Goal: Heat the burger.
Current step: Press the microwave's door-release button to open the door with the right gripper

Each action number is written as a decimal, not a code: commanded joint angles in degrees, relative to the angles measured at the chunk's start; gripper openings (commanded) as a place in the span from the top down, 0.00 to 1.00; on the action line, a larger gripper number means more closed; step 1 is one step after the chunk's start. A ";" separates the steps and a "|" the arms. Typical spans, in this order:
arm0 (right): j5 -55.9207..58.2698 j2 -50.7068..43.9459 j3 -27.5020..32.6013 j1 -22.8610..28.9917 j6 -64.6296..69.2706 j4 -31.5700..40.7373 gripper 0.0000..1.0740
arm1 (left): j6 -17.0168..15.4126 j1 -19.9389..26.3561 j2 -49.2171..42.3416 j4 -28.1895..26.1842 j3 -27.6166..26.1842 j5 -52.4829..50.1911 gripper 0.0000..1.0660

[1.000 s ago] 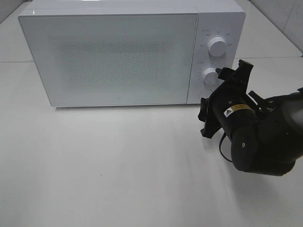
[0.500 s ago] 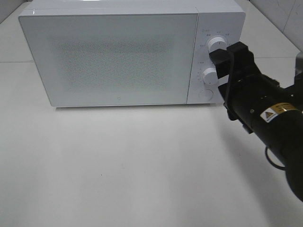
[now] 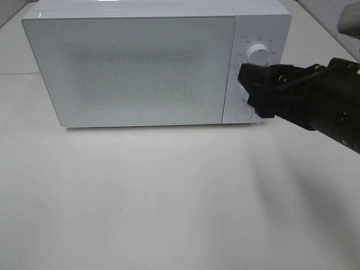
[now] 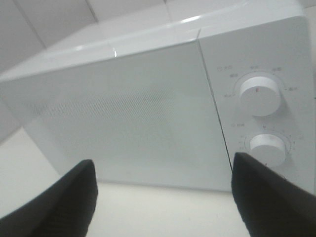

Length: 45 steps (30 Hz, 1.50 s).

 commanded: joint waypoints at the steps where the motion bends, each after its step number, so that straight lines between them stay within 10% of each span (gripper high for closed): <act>1: 16.56 -1.66 -5.50 -0.17 -19.08 4.70 0.30 | -0.11 0.00 -1.20 -0.34 0.17 -0.17 0.05; 11: 28.42 -1.60 -12.61 -7.39 -19.54 -0.06 0.29 | -0.11 0.00 -1.20 -0.34 0.17 -0.17 0.05; 21: 65.95 -1.55 -21.03 -33.12 12.95 -36.90 0.29 | -0.11 0.00 -1.20 -0.34 0.17 -0.17 0.05; 28: 80.33 -2.52 -22.17 -45.49 9.34 -36.84 0.29 | -0.11 0.00 -1.20 -0.34 0.17 -0.17 0.05; 45: 93.62 -43.03 -12.89 -45.78 9.85 -33.46 0.29 | -0.11 0.00 -1.20 -0.34 0.17 -0.17 0.05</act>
